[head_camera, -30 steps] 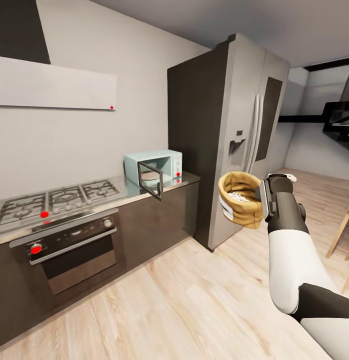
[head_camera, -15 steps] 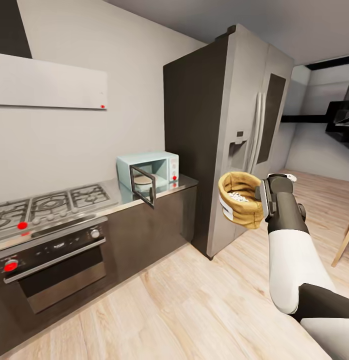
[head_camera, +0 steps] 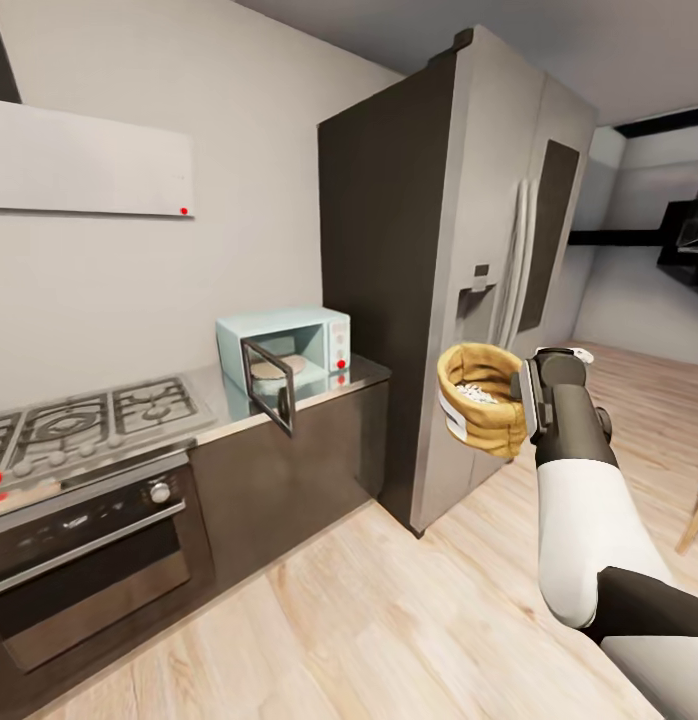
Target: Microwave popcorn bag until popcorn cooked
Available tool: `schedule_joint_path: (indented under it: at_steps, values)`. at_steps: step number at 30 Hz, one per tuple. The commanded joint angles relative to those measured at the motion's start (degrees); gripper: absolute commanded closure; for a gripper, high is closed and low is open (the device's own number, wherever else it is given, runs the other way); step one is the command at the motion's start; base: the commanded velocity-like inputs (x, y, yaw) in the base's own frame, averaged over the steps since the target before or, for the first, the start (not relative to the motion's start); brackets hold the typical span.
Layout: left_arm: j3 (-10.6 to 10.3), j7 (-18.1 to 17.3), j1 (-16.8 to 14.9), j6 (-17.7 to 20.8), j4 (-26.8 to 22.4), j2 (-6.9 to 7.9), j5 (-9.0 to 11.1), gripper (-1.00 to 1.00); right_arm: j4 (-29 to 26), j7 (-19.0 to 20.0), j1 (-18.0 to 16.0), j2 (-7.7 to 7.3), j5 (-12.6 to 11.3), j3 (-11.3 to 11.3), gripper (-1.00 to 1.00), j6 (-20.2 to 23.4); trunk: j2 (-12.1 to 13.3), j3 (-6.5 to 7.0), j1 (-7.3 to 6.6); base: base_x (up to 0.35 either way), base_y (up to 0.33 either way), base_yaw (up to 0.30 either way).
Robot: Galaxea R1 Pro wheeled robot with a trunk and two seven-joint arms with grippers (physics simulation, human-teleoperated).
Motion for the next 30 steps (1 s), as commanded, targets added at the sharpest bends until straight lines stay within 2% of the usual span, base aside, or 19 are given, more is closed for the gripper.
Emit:
schedule_joint_path:
  at_steps: [1, 9, 17, 20, 26, 30]
  values:
    - [0.07, 0.01, 0.02, -0.08, -0.08, 0.0, 0.33, -1.0, -0.03, -0.34, -0.05, 0.04, -0.19, -0.08, 1.0, 0.14, -0.04, -0.06, 0.04, 0.302, -0.103, 0.023]
    - [0.07, 0.01, 0.02, -0.08, -0.08, -0.08, 0.27, -1.0, 0.11, -0.25, -0.05, 0.04, -0.35, -0.08, 1.0, 0.14, -0.04, -0.06, 0.04, 0.249, -0.103, 0.216]
    - [0.07, 0.01, 0.02, -0.08, -0.07, 0.0, 0.24, -1.0, 0.06, -0.25, -0.05, 0.0, -0.35, -0.08, 1.0, 0.14, -0.04, -0.06, 0.04, 0.01, -0.006, 0.269]
    - [0.07, 0.01, 0.02, -0.08, -0.08, 0.01, 0.24, -1.0, -0.37, -0.25, -0.05, -0.94, -0.27, -0.08, 1.0, 0.14, -0.04, -0.06, 0.04, 0.0, 0.0, 0.27]
    - [0.07, 0.01, 0.02, -0.08, -0.08, 0.01, 0.24, -1.0, -0.46, -0.25, -0.05, -1.1, -0.18, 0.0, 1.0, 0.14, -0.04, -0.06, 0.04, 0.0, 0.0, 0.269]
    - [0.07, 0.01, 0.02, -0.08, -0.07, 0.01, 0.24, -1.0, -0.49, -0.25, -0.05, -1.1, -0.09, 0.01, 1.0, 0.14, -0.04, -0.06, 0.04, 0.0, 0.0, 0.085]
